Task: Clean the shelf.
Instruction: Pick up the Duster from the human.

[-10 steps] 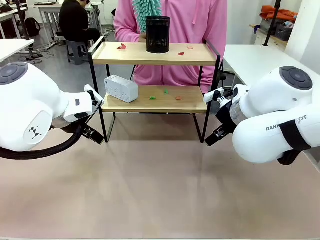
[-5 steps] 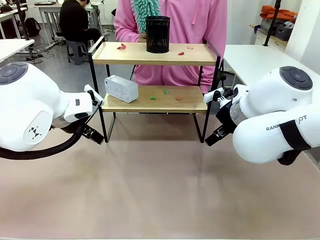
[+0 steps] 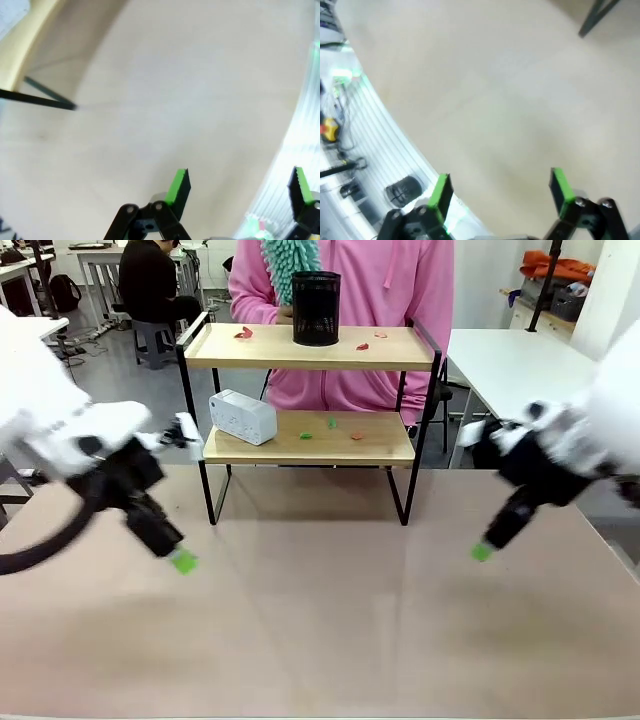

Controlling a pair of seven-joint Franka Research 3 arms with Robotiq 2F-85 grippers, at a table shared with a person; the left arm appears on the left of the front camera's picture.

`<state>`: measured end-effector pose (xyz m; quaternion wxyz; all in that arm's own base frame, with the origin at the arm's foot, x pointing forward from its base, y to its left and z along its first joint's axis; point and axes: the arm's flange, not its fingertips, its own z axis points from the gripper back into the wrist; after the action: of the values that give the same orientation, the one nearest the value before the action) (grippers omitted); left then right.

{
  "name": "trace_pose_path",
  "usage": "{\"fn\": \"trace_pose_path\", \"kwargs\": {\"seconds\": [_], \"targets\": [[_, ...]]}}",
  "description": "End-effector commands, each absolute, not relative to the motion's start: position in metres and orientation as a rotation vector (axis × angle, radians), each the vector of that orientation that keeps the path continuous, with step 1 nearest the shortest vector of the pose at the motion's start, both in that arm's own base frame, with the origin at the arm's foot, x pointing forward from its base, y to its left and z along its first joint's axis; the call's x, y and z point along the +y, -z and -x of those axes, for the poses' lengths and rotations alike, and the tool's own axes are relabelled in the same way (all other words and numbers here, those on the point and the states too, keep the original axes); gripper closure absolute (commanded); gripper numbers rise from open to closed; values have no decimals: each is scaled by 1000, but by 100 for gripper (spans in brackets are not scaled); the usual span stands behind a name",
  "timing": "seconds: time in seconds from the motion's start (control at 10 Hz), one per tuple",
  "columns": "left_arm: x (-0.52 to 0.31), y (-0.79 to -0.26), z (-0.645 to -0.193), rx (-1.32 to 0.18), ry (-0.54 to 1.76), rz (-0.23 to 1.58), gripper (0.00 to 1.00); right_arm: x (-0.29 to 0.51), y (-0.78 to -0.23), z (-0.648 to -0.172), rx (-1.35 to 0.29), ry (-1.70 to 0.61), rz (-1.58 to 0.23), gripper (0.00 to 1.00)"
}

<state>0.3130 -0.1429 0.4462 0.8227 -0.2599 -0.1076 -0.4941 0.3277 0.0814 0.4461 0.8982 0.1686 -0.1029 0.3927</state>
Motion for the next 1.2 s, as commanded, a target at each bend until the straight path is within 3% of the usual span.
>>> {"fn": "trace_pose_path", "kwargs": {"seconds": [0.0,0.2,0.3,0.4,0.5,0.6,0.7,1.1], "targets": [[-58,-499,-311,-294,954,722,0,-18,-503,-324,-297,-432,-677,0],[44,-516,-316,-652,457,945,0,-138,-508,-310,-434,122,-1161,0],[95,-508,-315,-817,102,1032,0,-186,-490,-299,-488,430,-1247,0],[131,-491,-317,-849,-162,1115,0,-215,-467,-282,-550,619,-1312,0],[143,-473,-319,-863,-266,1146,0,-224,-450,-270,-633,740,-1328,0],[139,-457,-326,-793,-326,1151,0,-220,-439,-264,-795,969,-1135,0],[164,-491,-295,-573,260,966,0,-240,-460,-253,-271,26,-965,0],[164,-491,-295,-573,260,966,0,-240,-460,-253,-271,26,-965,0]]}}
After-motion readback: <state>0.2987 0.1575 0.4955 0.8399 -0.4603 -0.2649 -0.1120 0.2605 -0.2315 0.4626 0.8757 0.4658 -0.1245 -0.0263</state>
